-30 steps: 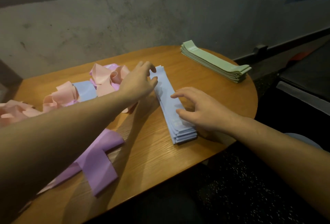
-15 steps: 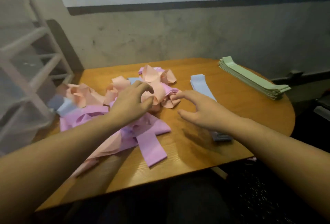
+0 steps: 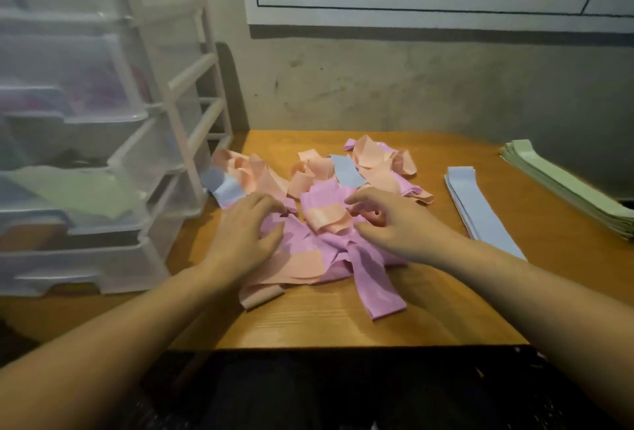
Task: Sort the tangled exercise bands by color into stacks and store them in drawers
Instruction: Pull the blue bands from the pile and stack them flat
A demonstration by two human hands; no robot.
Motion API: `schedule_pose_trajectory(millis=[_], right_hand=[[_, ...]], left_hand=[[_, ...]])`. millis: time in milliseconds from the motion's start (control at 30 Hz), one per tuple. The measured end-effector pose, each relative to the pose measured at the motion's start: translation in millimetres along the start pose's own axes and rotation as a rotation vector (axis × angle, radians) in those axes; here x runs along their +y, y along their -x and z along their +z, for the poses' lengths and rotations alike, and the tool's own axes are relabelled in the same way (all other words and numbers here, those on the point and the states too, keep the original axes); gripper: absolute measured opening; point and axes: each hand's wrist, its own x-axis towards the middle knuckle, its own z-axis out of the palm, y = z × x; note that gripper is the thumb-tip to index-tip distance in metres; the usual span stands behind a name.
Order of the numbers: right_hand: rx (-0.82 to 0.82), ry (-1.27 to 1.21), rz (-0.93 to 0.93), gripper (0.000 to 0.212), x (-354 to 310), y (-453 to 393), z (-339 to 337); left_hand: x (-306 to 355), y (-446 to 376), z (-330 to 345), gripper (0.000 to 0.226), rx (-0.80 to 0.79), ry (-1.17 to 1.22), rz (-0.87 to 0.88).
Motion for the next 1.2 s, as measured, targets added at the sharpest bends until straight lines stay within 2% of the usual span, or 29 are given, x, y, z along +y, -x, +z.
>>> schedule_pose_trajectory(millis=[133, 367, 533, 700, 833, 1033, 1200], right_hand=[[0.039, -0.004, -0.004, 0.035, -10, -15, 13], [0.084, -0.007, -0.029, 0.030, -16, -46, 27], [0.147, -0.041, 0.033, 0.033, -1, -71, 22], [0.171, -0.093, 0.117, 0.037, 26, -103, 13], [0.157, -0.091, 0.169, 0.037, 42, -125, 10], [0.097, 0.032, 0.235, 0.028, 69, -146, 18], [0.136, 0.064, 0.289, 0.042, 88, -144, 30]], left_hand=[[-8, 11, -2, 0.020, -0.028, -0.042, -0.008], [13, -23, 15, 0.023, -0.087, 0.008, 0.138], [16, -62, 36, 0.026, -0.064, -0.004, 0.194], [12, -86, 60, 0.038, -0.138, -0.114, 0.286], [7, -87, 78, 0.032, -0.230, -0.055, 0.259], [1, -87, 85, 0.026, -0.173, 0.081, 0.213], [3, -87, 83, 0.022, -0.133, 0.104, 0.191]])
